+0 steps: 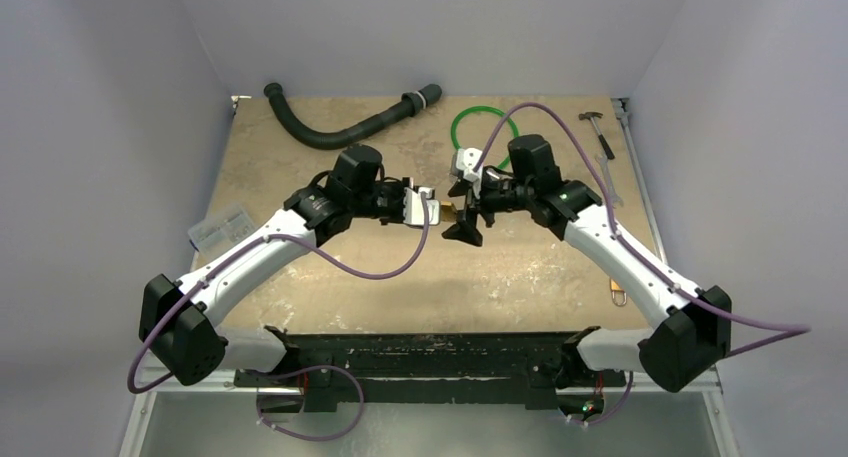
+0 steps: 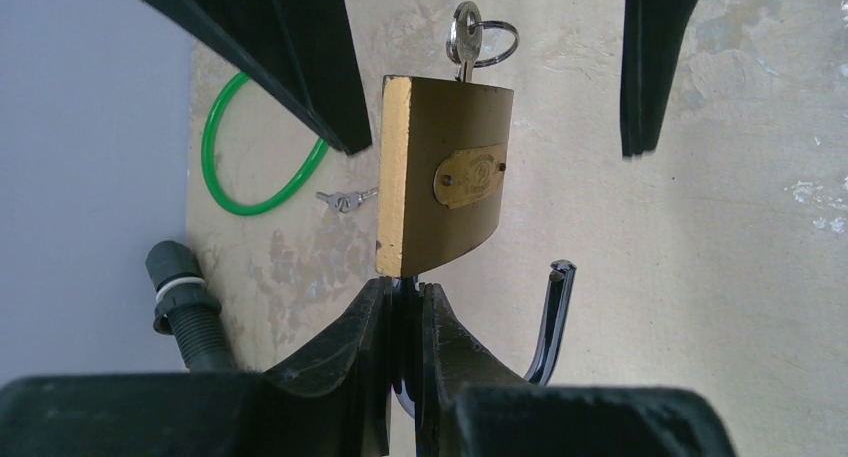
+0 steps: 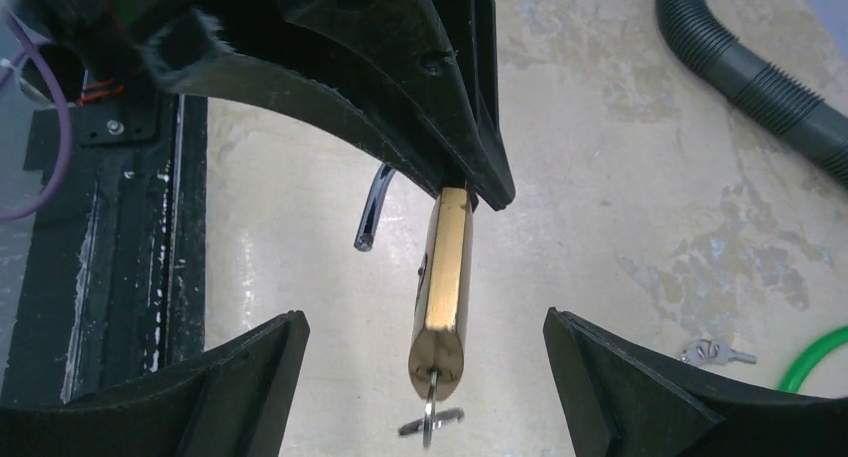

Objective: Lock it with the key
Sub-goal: Lock the lock.

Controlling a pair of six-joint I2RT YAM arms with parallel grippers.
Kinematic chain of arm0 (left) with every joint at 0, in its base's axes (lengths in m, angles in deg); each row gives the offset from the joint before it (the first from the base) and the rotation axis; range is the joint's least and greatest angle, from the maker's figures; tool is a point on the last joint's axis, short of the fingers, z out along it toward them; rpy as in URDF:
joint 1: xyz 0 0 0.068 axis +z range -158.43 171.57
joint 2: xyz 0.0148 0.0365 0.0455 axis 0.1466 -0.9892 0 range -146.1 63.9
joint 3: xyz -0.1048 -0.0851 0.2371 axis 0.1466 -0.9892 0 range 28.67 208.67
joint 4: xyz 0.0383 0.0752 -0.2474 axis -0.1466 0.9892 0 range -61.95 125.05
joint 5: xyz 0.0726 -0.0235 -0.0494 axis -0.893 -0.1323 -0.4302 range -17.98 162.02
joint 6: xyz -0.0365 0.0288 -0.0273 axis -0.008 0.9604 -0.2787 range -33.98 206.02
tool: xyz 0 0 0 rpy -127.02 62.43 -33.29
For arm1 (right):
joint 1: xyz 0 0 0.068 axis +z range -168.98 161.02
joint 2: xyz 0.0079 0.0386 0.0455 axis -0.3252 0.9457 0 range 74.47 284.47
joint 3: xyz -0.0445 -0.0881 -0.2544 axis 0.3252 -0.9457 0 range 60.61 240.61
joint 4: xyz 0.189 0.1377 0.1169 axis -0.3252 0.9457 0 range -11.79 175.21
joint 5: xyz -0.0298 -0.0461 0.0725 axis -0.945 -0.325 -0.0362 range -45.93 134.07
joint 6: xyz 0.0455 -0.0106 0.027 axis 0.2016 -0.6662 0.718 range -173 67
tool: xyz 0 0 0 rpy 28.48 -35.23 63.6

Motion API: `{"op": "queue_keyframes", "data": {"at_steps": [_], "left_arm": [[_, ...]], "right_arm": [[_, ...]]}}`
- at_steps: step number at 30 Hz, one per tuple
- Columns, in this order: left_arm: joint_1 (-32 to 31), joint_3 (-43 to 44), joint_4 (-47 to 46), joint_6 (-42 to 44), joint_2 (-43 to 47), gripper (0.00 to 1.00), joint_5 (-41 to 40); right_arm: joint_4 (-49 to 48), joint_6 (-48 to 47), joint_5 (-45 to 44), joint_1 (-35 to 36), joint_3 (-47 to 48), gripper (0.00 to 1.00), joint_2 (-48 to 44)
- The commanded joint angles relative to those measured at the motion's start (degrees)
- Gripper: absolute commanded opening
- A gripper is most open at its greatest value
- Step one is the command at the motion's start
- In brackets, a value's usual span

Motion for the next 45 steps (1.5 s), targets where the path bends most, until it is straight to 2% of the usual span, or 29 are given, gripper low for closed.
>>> {"op": "queue_keyframes", "data": {"at_steps": [1,5,12,17,20,21,22,26,28,32,35,39,42,45], "left_arm": [[-0.9,3.5,-8.3,-2.6,2.3,0.00,1.1],[-1.1,3.2,-9.1,-3.2,2.6,0.00,1.3],[-1.3,2.8,-9.1,-3.0,3.0,0.00,1.6],[-1.2,2.7,-9.0,-3.4,3.3,0.00,1.5],[-1.2,2.9,-9.2,-4.8,3.5,0.00,1.5],[-1.3,3.1,-8.6,-5.1,3.5,0.00,1.6],[-1.3,3.5,-7.9,-5.8,3.6,0.00,1.6],[-1.1,6.4,-3.3,-10.8,3.5,0.32,-1.0],[-0.8,8.9,0.4,-12.1,3.2,0.44,-0.8],[-0.5,14.0,4.2,-19.7,3.2,0.59,2.1],[0.5,17.0,4.6,-26.5,3.2,0.60,4.2],[5.3,17.4,5.8,-33.9,3.7,0.60,10.8],[8.6,16.5,7.0,-35.9,4.8,0.59,15.1],[8.9,15.1,8.2,-34.3,6.2,0.59,16.7]], "right_arm": [[-0.3,-0.3,-5.9,2.9,3.1,0.99,2.2],[-1.0,0.5,-8.1,4.1,3.5,0.89,4.2],[-3.3,2.5,-8.6,4.7,3.7,0.58,5.7],[-3.4,3.1,-7.6,4.8,3.8,0.31,6.4],[-3.2,3.7,-5.7,4.8,4.1,0.03,6.6],[-3.4,4.2,-4.6,4.8,4.2,0.00,6.4],[-4.1,5.2,-3.0,4.8,4.1,0.00,6.1],[-9.7,9.9,-1.2,4.5,1.7,0.00,3.6],[-13.8,13.8,-0.3,3.9,0.0,0.00,2.2],[-17.0,16.8,1.6,2.3,-0.2,0.00,1.5],[-20.3,20.7,3.0,0.8,-0.8,0.00,0.9],[-26.7,26.8,7.1,-2.5,-2.2,0.00,-0.3],[-30.2,30.2,10.3,-4.1,-3.5,0.00,-1.6],[-33.5,32.3,12.8,-4.4,-5.2,0.00,-3.6]]}}
